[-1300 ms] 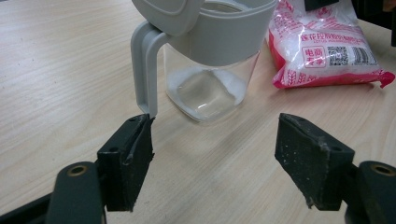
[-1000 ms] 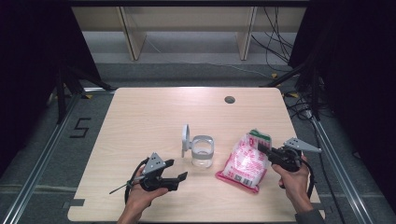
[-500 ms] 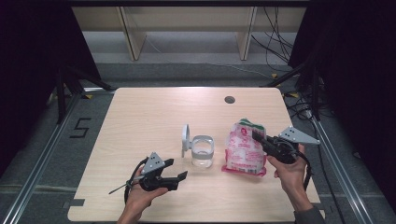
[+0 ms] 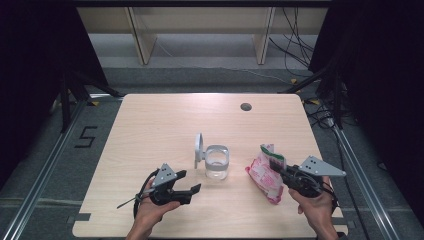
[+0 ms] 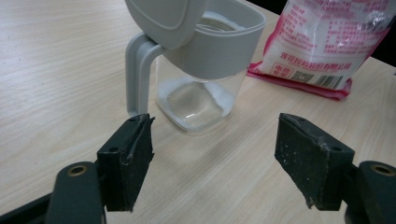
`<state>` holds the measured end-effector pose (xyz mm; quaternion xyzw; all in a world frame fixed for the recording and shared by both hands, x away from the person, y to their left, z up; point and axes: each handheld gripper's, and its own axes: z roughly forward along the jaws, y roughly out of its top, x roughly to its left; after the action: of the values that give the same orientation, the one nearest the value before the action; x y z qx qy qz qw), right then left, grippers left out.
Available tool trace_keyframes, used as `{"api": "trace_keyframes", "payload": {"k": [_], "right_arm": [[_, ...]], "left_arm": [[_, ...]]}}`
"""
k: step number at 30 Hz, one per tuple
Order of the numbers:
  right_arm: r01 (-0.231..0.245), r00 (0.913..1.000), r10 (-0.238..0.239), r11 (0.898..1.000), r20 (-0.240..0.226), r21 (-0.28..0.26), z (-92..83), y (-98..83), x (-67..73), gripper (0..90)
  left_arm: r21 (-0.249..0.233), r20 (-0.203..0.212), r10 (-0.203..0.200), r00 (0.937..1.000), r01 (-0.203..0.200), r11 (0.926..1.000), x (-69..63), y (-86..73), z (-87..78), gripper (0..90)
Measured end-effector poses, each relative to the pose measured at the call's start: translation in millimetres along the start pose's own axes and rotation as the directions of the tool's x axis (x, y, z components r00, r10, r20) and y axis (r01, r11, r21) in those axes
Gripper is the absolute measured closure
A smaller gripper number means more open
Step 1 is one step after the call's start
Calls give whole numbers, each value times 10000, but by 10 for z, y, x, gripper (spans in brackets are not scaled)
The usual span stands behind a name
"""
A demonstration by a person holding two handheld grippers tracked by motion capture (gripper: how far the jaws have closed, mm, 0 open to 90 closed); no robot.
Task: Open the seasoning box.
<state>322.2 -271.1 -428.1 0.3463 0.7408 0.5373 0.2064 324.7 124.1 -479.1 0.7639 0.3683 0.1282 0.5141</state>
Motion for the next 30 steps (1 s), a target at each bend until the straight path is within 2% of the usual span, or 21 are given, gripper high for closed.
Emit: {"api": "trace_keyframes", "payload": {"k": [1,2,4,6,7,8,9,11,12,13,15,17,18,19,22,23,24,26,27,29,30], "right_arm": [[-120,9999,120,9999,42,38,-7,-40,23,900],[36,10000,-36,10000,25,-6,-17,-43,15,900],[-34,10000,34,9999,-4,-114,-17,-57,27,900],[277,9996,-277,9996,29,-84,-50,-87,24,900],[277,9996,-277,9996,29,-84,-50,-87,24,900],[-135,9999,135,9999,48,-1,-71,-109,60,900],[-140,9999,140,9999,59,68,-85,-112,65,894],[112,9999,-109,9998,114,-186,-83,-131,57,863],[112,9999,-109,9998,114,-186,-83,-131,57,863],[189,9995,-187,9998,240,-72,-100,-144,60,853],[297,9994,-301,9993,164,209,-94,-164,72,849],[461,9987,-467,9986,207,276,-77,-183,72,846],[386,9988,-400,9978,264,537,-55,-216,69,843],[108,9997,-121,9980,207,616,-50,-229,82,844],[374,9991,-386,9979,203,528,-40,-231,45,844],[232,9986,-262,9975,457,663,-32,-251,49,841],[234,9988,-263,9972,407,709,-19,-265,40,838],[278,9986,-315,9959,426,858,-19,-273,32,838],[-57,9988,13,9960,484,896,-21,-287,45,857],[53,9982,-102,9966,589,823,-17,-293,37,884],[302,9972,-354,9965,661,781,-16,-294,17,891]], "left_arm": [[-34,-6,19,10000,-19,10000,-10,4,-1,273],[-25,-8,23,10000,-23,10000,-9,5,-2,272],[42,-32,44,10000,-44,10000,4,4,-6,272],[-29,-9,28,10000,-28,10000,10,0,-3,273],[-27,-30,-22,10000,22,10000,8,-1,-2,273],[-12,-18,62,10000,-62,10000,7,3,-7,272],[33,-96,1,10000,-1,10000,1,2,-12,272],[74,-55,304,9995,-303,9995,6,11,-16,272],[73,-63,227,9997,-227,9997,2,9,-14,272],[52,-54,68,10000,-68,10000,-2,3,-7,273],[5,-55,-9,10000,9,10000,-11,-3,3,273],[53,-76,63,10000,-63,10000,-7,-4,4,272],[31,-81,7,10000,-7,10000,-15,-3,3,272],[54,-29,90,10000,-90,9999,-10,0,-1,272],[67,-7,219,9998,-219,9997,-2,4,-6,272],[2,9,226,9997,-226,9997,1,4,1,272],[89,-98,82,9999,-81,9999,-3,-5,1,272],[77,-74,93,9999,-93,9999,-5,-5,5,272],[41,-62,24,10000,-24,10000,-13,-5,10,272],[55,-29,50,10000,-50,10000,-17,-5,14,272],[99,-29,112,9999,-112,9999,-16,-5,14,272]]}}
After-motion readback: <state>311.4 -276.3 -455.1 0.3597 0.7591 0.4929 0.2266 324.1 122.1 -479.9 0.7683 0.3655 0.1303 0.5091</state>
